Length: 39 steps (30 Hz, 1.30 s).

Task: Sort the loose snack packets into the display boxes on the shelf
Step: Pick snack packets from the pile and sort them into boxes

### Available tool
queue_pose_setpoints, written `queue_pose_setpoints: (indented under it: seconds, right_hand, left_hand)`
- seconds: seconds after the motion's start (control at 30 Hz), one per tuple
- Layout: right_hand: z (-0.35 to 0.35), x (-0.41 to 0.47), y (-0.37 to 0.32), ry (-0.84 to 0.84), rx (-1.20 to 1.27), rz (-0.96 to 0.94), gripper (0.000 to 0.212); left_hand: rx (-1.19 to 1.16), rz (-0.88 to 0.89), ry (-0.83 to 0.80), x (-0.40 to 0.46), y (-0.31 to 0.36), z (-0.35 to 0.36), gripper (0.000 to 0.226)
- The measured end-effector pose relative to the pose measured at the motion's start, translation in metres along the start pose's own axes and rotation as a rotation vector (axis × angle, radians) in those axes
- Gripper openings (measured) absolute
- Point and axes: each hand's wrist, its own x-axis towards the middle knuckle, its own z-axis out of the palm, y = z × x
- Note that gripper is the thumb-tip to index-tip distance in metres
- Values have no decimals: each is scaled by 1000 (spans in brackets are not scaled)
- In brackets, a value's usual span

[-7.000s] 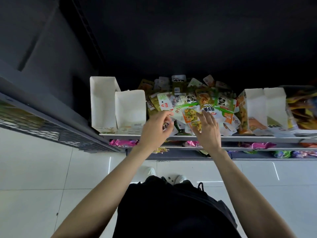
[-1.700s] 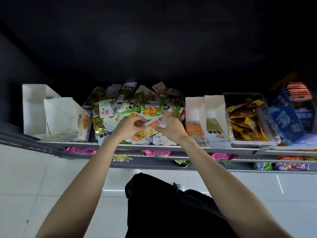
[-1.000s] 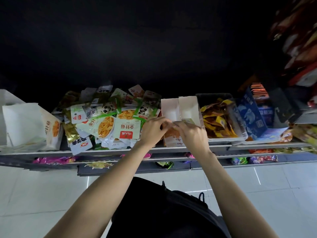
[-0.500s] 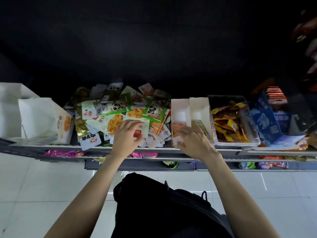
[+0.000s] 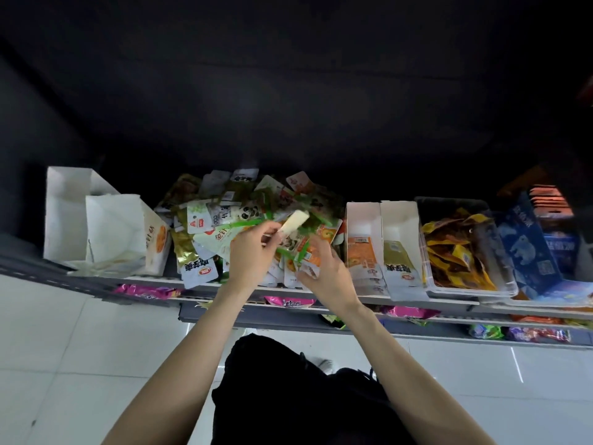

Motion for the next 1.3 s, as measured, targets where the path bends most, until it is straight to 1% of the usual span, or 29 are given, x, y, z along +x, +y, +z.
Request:
queue_pose_setpoints:
  seconds: [0.07, 0.1, 0.13, 0.17, 0.23, 0.27, 0.3, 0.33, 0.4, 0.43, 0.47, 0.53, 0.6, 0.67, 0.73, 0.83, 0.87, 0.9, 0.97, 1.0, 1.03, 1.07, 1.1, 1.17, 1.2, 1.23, 1.3]
  right_hand:
    - [2, 4, -7, 43, -27, -50, 85]
    - [3, 6, -11, 87, -66, -80, 85]
    - [4, 10, -12, 150, -103, -109, 78]
    - [4, 14, -13, 220, -125, -126, 66]
    - [-3, 20, -14, 324, -153, -107, 38]
    - [-9, 21, -14, 351, -144, -82, 29]
    - [-14, 23, -12, 354, -78, -33, 24]
    - [-18, 24, -10, 328, 74, 41, 24]
    - [-29, 22, -11, 219, 514, 199, 32]
    - [-34, 19, -13, 181, 699, 249, 36]
    - [-38, 15, -15, 155, 817, 285, 39]
    - [-44, 6, -20, 86, 937, 314, 39]
    - [-45, 0, -27, -3, 968, 325, 35]
    - [-43, -2, -37, -58, 946, 335, 26]
    - [-41, -2, -51, -77, 863, 317, 22]
    - [-31, 0, -79, -144, 706, 213, 19]
    - [-22, 2, -90, -160, 683, 181, 18]
    - [-10, 5, -105, -155, 687, 159, 18]
    - [20, 13, -135, -81, 717, 126, 17]
    - [38, 20, -150, -36, 735, 114, 17]
    - [56, 27, -164, 2, 749, 108, 18]
    - [76, 35, -177, 35, 736, 101, 19]
    - [96, 44, -188, 63, 691, 84, 20]
    - [137, 60, -205, 118, 509, 2, 21]
    - [156, 66, -211, 156, 374, -68, 22]
    - [173, 71, -216, 196, 236, -156, 21]
    - [198, 78, -225, 239, 31, -355, 15]
  left_hand:
    - [-312, -235, -46, 8, 19, -7, 11]
    - [-499, -364, -76, 11, 29, -11, 9]
    - [-671, -476, -104, 14, 39, -14, 7]
    - [-803, -557, -119, 15, 48, -17, 7]
    - [-961, -634, -118, 17, 57, -21, 7]
    - [-1002, -631, -120, 17, 58, -23, 8]
    - [-984, -598, -121, 16, 56, -24, 11]
    - [-913, -553, -114, 14, 54, -26, 14]
    - [-737, -497, -71, 8, 49, -34, 23]
    - [-695, -493, -55, 4, 47, -40, 27]
    - [-670, -498, -66, 0, 46, -46, 29]
    - [-621, -511, -194, -10, 41, -57, 31]
    - [-566, -505, -302, -21, 36, -66, 31]
    - [-509, -475, -299, -30, 31, -76, 27]
    - [-482, -438, -283, -39, 17, -91, 23]
    - [-450, -381, -297, -50, -16, -124, 22]
    - [-458, -355, -269, -53, -29, -137, 22]
    - [-477, -328, -198, -56, -44, -151, 21]
    - [-503, -315, 41, -62, -78, -180, 19]
    - [-466, -318, 157, -65, -98, -194, 19]
    - [-387, -317, 224, -67, -120, -206, 22]
    - [-281, -311, 225, -69, -142, -216, 26]
    - [-155, -295, 160, -71, -163, -222, 31]
    - [118, -195, -44, -73, -198, -228, 39]
    - [216, -135, -118, -74, -212, -227, 39]
    - [281, -92, -157, -75, -222, -227, 37]
    - [360, -41, -159, -74, -236, -227, 29]
